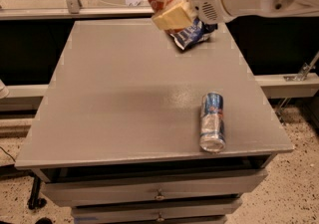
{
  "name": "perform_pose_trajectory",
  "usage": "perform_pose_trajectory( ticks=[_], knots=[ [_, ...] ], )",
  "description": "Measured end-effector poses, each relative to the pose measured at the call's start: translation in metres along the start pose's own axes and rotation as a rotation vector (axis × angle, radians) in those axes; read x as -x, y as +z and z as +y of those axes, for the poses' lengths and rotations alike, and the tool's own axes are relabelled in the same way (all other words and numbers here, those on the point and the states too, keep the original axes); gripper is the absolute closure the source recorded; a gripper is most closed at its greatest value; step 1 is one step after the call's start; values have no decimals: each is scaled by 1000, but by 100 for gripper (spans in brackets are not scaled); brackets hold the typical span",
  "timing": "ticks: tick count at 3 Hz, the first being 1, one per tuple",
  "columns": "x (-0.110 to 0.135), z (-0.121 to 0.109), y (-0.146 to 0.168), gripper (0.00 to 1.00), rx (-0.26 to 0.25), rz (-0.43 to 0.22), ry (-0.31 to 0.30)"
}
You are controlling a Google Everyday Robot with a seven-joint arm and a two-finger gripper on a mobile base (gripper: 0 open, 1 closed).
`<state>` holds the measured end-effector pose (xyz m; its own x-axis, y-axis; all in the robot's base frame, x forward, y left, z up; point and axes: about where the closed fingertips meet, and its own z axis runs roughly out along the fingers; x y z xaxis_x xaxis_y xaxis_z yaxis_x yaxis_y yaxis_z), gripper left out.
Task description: Move coke can near blue chip bag
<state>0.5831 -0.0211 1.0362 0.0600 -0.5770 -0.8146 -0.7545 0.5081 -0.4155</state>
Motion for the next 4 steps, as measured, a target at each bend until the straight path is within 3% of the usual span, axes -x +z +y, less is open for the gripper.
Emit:
perform_pose_trajectory(
  ticks=[1, 3, 4],
  knots=[
    [-8, -18, -56, 100, -83, 49, -1],
    [-6, -22, -63, 100, -102, 29, 12],
    [-34, -31, -46, 100, -126, -25, 81]
  ],
)
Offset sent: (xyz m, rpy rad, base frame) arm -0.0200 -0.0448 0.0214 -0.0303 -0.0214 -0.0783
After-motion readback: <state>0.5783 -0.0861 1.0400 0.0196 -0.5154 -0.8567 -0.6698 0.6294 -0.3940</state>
